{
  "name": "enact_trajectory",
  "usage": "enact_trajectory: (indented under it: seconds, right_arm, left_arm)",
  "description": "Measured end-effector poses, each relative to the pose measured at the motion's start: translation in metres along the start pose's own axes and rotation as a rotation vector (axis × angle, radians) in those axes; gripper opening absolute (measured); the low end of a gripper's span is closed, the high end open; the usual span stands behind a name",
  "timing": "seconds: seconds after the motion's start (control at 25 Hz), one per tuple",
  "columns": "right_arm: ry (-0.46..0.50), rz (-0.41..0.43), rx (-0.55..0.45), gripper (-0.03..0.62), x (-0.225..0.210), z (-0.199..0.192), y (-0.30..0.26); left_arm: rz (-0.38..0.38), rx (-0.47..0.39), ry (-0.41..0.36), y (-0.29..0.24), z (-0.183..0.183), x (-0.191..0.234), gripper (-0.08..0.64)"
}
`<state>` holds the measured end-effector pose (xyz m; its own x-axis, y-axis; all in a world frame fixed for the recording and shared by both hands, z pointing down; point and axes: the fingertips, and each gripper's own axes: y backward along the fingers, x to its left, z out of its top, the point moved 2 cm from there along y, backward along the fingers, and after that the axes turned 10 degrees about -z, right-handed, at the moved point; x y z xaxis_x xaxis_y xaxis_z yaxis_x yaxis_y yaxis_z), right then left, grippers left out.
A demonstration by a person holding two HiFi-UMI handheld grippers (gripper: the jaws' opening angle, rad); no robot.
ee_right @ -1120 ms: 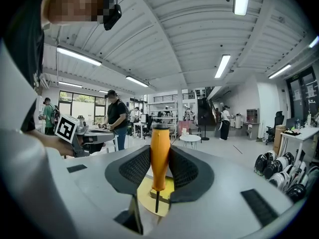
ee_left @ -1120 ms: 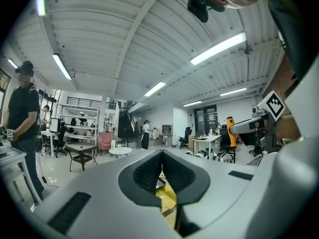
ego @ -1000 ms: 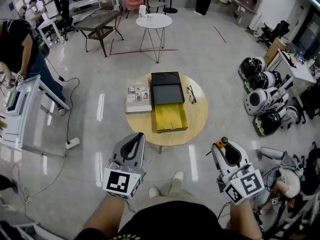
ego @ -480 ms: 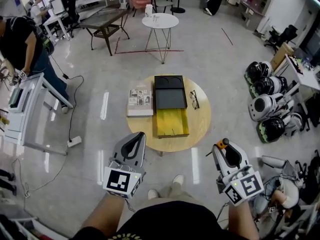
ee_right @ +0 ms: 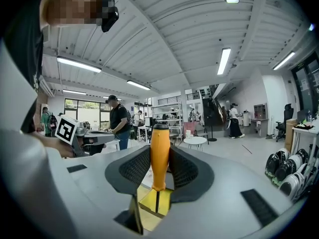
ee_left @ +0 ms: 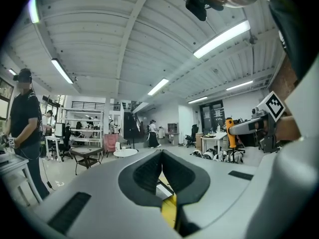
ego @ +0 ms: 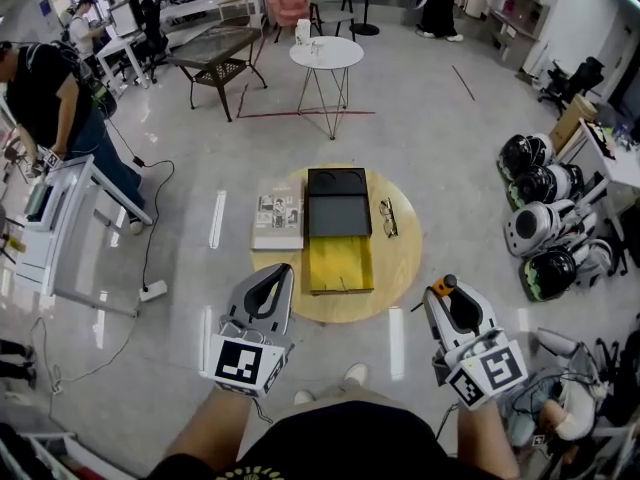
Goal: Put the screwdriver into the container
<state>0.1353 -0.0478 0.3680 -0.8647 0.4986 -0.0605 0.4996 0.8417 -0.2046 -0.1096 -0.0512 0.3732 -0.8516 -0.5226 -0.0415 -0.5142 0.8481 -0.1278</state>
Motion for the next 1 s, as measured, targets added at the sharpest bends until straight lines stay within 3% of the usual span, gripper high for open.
enact_trajectory:
  seconds: [0.6, 1.0]
  right_arm:
    - [-0.014, 0.113, -0.028, 0.129, -0.067, 0.012, -0.034]
    - [-0.034, 0.177, -0.045, 0.129, -0.075, 0.018, -0.036]
  left_arm:
    - [0.1, -0.002, -0.016, -0.061, 0.017, -0.018, 0.017]
    - [0.149, 0.004, -0.038, -0.063, 0.028, -0.028, 0.017]
